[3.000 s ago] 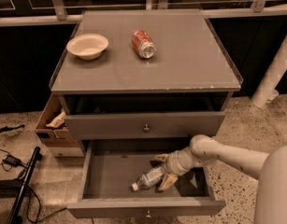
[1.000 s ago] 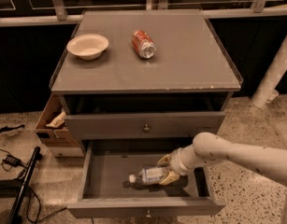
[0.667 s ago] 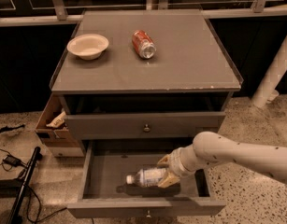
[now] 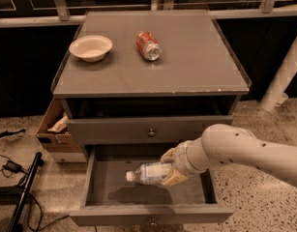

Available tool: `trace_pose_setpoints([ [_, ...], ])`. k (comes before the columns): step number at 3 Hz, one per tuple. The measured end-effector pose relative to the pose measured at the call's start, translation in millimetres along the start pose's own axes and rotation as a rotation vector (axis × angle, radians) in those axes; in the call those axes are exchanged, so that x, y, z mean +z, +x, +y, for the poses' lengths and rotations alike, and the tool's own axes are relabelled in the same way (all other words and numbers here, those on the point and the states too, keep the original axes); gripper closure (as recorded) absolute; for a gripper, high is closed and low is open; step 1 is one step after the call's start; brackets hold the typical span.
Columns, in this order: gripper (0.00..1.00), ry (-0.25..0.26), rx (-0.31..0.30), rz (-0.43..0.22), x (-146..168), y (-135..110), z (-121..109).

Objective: Pick blue plastic bottle from middle drawer and place on counter

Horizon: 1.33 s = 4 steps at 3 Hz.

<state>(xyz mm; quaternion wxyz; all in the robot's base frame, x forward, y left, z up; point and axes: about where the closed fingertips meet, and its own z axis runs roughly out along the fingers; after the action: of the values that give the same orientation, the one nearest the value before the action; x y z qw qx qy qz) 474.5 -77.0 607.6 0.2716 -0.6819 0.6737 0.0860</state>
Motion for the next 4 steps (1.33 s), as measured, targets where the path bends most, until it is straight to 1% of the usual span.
trace_pose_setpoints([
  [1,1.0,0.001,-0.001,0.001,0,0,0],
  [2,1.0,0.023,0.03,-0.016,-34,-13,-11],
  [3,1.0,0.093,0.09,-0.063,-127,-50,-40],
  [4,1.0,0.102,0.106,-0.186,-224,-106,-67],
])
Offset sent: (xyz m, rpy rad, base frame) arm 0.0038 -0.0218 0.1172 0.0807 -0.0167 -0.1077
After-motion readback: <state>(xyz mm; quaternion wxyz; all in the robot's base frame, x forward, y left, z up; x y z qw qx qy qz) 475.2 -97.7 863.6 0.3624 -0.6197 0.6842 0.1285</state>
